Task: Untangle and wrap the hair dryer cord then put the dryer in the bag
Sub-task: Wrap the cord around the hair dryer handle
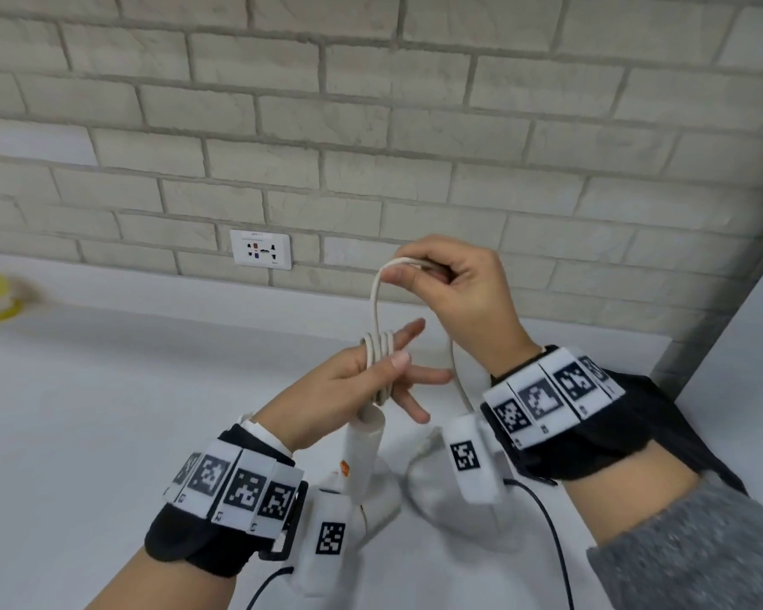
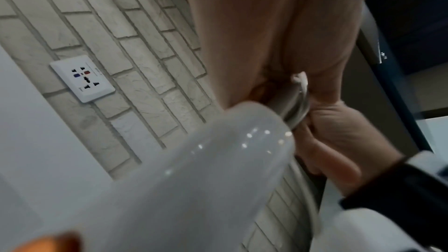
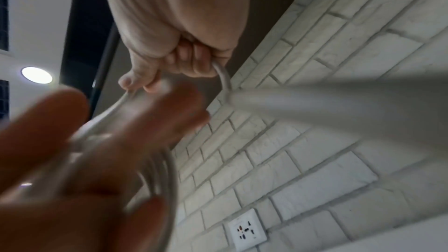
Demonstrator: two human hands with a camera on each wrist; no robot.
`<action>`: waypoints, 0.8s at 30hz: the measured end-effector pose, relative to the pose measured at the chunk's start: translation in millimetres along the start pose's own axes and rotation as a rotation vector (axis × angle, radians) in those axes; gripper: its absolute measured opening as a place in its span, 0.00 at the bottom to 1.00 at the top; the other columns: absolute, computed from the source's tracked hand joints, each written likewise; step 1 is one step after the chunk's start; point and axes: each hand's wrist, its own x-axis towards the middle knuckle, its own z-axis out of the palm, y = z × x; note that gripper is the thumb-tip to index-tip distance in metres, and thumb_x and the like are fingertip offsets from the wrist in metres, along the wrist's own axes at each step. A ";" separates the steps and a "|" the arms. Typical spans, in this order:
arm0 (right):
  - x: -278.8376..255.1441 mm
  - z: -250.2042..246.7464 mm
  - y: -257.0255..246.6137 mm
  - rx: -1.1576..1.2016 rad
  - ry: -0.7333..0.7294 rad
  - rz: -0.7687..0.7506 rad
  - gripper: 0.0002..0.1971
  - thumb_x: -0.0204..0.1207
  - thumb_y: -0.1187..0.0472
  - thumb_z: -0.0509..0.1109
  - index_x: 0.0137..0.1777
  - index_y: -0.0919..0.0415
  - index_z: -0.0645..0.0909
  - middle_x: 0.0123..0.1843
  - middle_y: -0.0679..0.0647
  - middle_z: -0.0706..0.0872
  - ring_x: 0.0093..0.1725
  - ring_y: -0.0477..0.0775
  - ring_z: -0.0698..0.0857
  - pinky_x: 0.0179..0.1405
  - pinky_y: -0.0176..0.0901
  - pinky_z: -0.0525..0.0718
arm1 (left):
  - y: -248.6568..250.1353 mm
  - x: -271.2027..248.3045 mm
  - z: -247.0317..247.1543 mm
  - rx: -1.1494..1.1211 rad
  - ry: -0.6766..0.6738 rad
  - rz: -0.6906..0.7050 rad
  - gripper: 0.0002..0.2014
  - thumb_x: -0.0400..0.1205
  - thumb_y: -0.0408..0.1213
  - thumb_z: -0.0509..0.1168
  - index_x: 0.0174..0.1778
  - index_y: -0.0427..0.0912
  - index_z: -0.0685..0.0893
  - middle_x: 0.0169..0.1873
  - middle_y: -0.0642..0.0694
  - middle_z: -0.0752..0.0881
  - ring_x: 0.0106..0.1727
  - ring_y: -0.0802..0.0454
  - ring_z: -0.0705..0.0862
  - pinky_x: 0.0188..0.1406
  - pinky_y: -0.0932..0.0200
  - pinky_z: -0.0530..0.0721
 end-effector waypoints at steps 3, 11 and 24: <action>4.3 8.1 24.0 -0.040 -0.016 0.085 0.04 0.68 0.60 0.76 0.38 0.60 0.86 0.32 0.60 0.85 0.30 0.59 0.79 0.31 0.49 0.77 | -0.2 -2.7 2.7 -0.093 -0.041 0.020 0.17 0.83 0.45 0.51 0.54 0.52 0.86 0.51 0.47 0.91 0.55 0.66 0.85 0.59 0.74 0.73; -54.0 43.7 59.8 -0.011 -0.404 0.621 0.14 0.81 0.68 0.57 0.37 0.56 0.78 0.33 0.45 0.79 0.32 0.37 0.79 0.34 0.23 0.75 | -14.8 1.6 -3.2 -0.276 0.152 0.110 0.18 0.79 0.39 0.53 0.54 0.51 0.88 0.45 0.49 0.92 0.50 0.56 0.86 0.65 0.60 0.76; -85.0 -0.4 22.4 -0.392 -0.564 0.122 0.12 0.77 0.53 0.64 0.39 0.61 0.80 0.29 0.49 0.79 0.29 0.44 0.74 0.32 0.42 0.75 | -16.1 1.1 -22.5 -0.140 0.337 0.188 0.33 0.70 0.24 0.56 0.49 0.76 0.83 0.63 0.59 0.84 0.63 0.55 0.82 0.68 0.58 0.71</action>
